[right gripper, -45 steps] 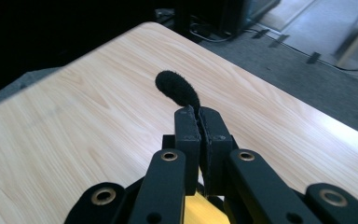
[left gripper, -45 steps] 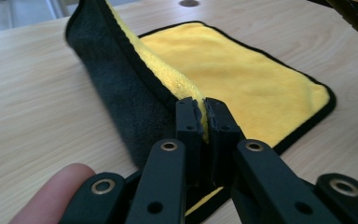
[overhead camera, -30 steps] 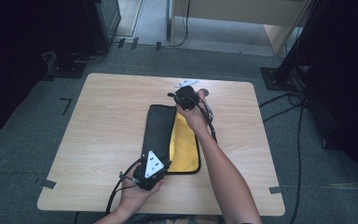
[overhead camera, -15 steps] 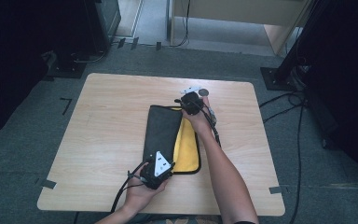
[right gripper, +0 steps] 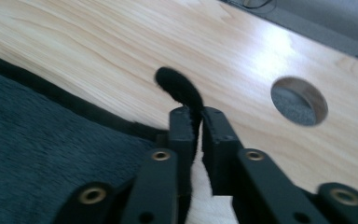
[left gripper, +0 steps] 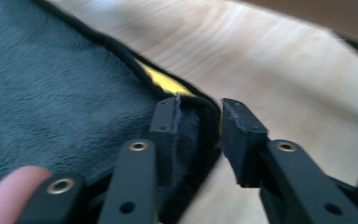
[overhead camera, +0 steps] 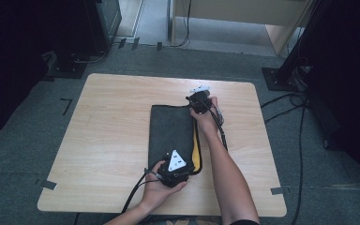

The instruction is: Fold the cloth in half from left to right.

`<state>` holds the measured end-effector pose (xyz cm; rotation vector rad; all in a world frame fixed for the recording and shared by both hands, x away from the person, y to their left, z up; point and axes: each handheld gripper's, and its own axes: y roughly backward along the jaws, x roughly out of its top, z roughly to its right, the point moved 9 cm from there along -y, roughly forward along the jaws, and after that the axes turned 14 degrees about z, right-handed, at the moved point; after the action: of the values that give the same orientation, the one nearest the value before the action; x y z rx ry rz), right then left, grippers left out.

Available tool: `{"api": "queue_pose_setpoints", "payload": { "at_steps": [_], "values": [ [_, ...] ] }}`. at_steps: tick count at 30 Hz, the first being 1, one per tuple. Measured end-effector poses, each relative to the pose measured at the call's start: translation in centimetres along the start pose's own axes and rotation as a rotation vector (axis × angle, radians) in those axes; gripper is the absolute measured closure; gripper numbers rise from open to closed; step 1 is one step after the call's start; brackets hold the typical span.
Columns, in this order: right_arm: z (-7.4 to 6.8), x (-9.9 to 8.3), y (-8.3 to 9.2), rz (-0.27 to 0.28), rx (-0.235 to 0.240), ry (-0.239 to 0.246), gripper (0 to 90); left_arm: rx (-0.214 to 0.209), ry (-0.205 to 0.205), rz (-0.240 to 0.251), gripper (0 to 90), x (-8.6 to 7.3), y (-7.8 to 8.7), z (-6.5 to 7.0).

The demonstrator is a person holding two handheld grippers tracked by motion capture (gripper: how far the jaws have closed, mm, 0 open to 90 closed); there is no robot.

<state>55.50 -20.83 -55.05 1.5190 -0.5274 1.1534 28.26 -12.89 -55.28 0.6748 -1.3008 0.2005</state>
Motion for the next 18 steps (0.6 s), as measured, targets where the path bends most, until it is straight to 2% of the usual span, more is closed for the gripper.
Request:
{"api": "queue_pose_setpoints", "payload": {
  "at_steps": [3,4,7,9,12,14,18],
  "values": [
    [0.7,-0.7,0.4,-0.012,-0.001,-0.011,68.2,0.008,0.010,0.028,62.2,0.8,1.9,-0.9],
    [1.0,-0.8,0.7,-0.012,-0.014,-0.023,67.0,0.018,0.017,0.035,61.9,0.9,2.5,-1.4],
    [1.1,-0.7,1.8,0.006,-0.001,-0.058,65.7,0.051,0.039,0.044,61.4,0.8,4.0,-3.2],
    [0.9,-0.9,2.5,0.010,0.007,-0.051,64.1,0.073,0.054,0.038,61.2,0.5,5.0,-4.5],
    [0.2,-1.4,4.5,0.022,-0.003,-0.061,63.5,0.106,0.066,0.034,60.7,-0.2,6.4,-6.1],
    [-0.4,-1.9,5.9,0.039,0.020,-0.084,63.4,0.121,0.058,0.030,60.2,-0.6,7.2,-6.9],
    [-1.8,-3.4,9.3,0.058,0.059,-0.110,64.0,0.142,0.071,0.012,60.1,-1.5,8.0,-8.0]
  ]
}}
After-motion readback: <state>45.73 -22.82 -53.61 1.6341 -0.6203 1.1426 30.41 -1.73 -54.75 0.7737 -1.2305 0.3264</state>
